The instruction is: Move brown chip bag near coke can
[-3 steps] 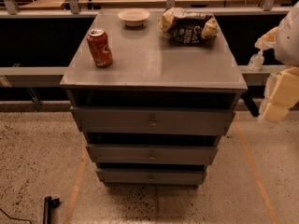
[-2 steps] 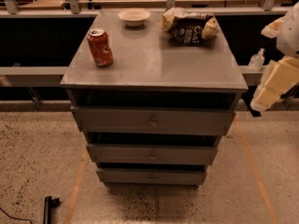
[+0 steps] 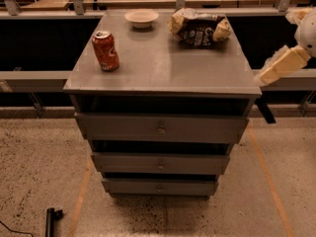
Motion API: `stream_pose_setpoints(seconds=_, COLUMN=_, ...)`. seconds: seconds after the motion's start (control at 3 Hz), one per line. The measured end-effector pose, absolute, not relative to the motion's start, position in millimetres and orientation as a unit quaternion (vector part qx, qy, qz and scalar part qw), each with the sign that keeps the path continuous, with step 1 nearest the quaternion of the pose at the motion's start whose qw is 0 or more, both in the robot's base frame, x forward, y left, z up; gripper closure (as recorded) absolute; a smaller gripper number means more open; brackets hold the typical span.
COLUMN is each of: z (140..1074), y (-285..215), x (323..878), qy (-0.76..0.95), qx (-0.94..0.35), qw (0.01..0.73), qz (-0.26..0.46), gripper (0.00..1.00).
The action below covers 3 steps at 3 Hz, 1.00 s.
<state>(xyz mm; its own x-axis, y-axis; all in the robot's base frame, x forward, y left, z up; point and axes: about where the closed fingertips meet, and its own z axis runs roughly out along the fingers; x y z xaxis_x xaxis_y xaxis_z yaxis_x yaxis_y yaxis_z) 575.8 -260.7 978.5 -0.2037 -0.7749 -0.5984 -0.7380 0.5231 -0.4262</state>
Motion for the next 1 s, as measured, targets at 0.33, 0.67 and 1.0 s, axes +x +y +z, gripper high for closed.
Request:
stream_pose_setpoints(seconds=0.33, z=994.4, y=-269.0, x=631.5, qy=0.763, qx=-0.449, qw=0.464, qz=-0.036, gripper=0.0)
stream_pose_setpoints(seconds=0.67, z=991.0, y=-260.8, x=636.1, qy=0.763, qx=-0.447, qw=0.467, qz=-0.03, gripper=0.0)
stream_pose_setpoints(seconds=1.0, z=983.1, y=-254.6, x=649.4, qy=0.767, qx=-0.418, qw=0.487, qz=-0.023, gripper=0.0)
